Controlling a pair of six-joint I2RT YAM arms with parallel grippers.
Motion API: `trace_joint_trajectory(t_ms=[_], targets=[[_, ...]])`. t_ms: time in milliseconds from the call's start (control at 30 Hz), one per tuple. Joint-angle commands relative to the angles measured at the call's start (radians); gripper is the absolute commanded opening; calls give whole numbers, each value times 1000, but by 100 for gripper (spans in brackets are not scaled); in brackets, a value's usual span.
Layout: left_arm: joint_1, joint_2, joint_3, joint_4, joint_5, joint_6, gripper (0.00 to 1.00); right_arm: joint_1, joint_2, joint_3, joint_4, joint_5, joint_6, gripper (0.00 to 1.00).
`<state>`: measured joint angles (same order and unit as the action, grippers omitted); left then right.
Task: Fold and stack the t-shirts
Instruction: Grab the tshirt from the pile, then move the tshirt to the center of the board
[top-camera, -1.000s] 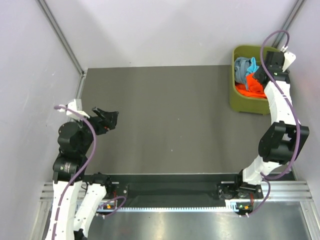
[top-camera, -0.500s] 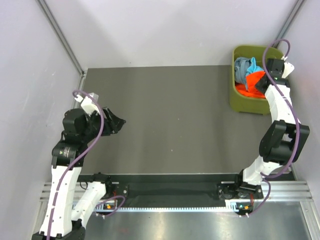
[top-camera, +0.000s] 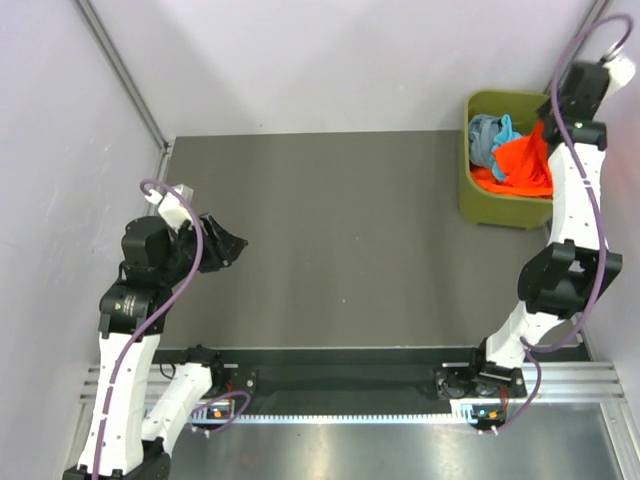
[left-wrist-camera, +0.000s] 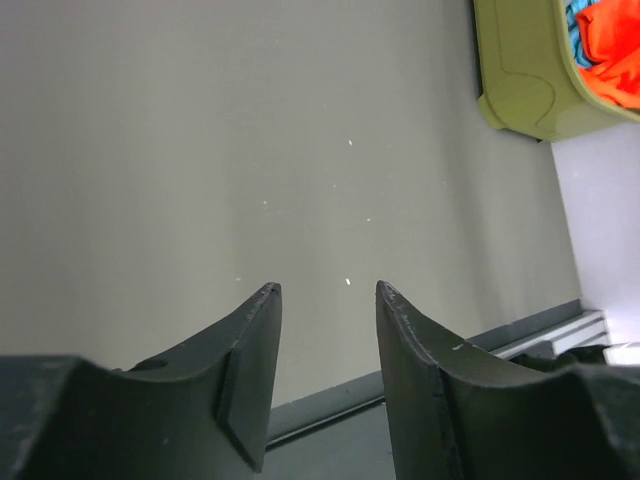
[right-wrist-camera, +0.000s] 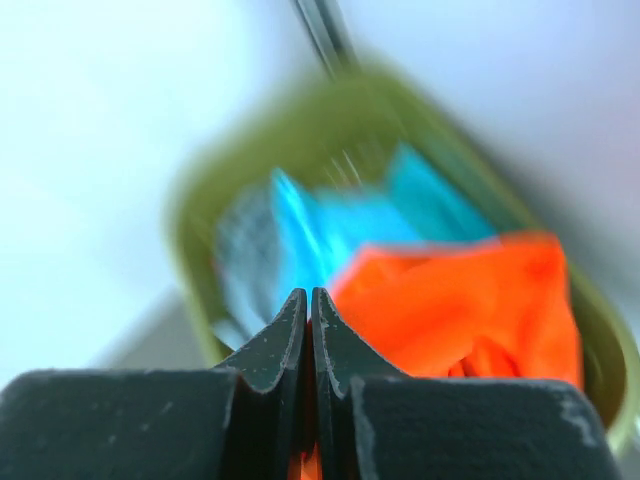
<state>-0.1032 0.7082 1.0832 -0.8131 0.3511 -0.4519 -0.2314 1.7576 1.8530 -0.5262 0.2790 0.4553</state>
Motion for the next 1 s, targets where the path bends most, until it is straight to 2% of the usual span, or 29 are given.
trace_joint_trajectory(t_ms=[0,33,100,200,233,300,367,500,533,600,633,667,700,733,767,800,833,867,900,933,967], targets=[[5,19,38,28,6,-63,47,7,-78,193,186,-13,22,0],[5,23,37,34,9,-76,46,23,-76,277,195,-29,34,0],[5,30,37,57,8,-111,46,55,-104,314,293,-72,43,0],[5,22,31,87,-15,-155,50,174,-138,357,383,-122,39,0],[5,19,27,109,-24,-168,51,261,-138,409,376,-139,36,0],[5,14,18,124,-53,-206,53,351,-168,414,387,-173,8,0],[5,22,18,135,-66,-238,58,467,-205,355,387,-192,-18,0],[5,46,27,152,-77,-260,65,543,-382,94,328,-250,55,0],[5,48,23,157,-83,-269,69,563,-424,-60,312,-259,71,0],[5,62,18,163,-98,-268,70,584,-530,-220,296,-331,79,0],[5,68,9,166,-100,-271,71,592,-556,-365,257,-371,82,0],[5,86,1,175,-100,-275,73,592,-579,-438,246,-423,95,20],[5,99,-8,178,-90,-280,73,593,-602,-509,241,-584,92,30],[5,114,-22,183,-52,-290,73,606,-598,-608,215,-660,88,39],[5,147,-32,198,-14,-298,73,615,-586,-639,83,-708,39,55],[2,161,-54,271,27,-306,73,622,-564,-662,12,-740,1,66],[-18,193,-98,308,64,-345,73,623,-560,-695,-77,-703,-60,74],[-44,214,-114,333,54,-361,74,612,-575,-716,-145,-593,-82,77],[-81,236,-126,386,30,-367,75,572,-587,-768,-150,-560,-101,81],[-190,297,-129,405,-57,-348,76,542,-596,-785,-147,-540,-124,86],[-249,338,-121,417,-114,-328,78,505,-586,-793,-153,-506,-125,87]])
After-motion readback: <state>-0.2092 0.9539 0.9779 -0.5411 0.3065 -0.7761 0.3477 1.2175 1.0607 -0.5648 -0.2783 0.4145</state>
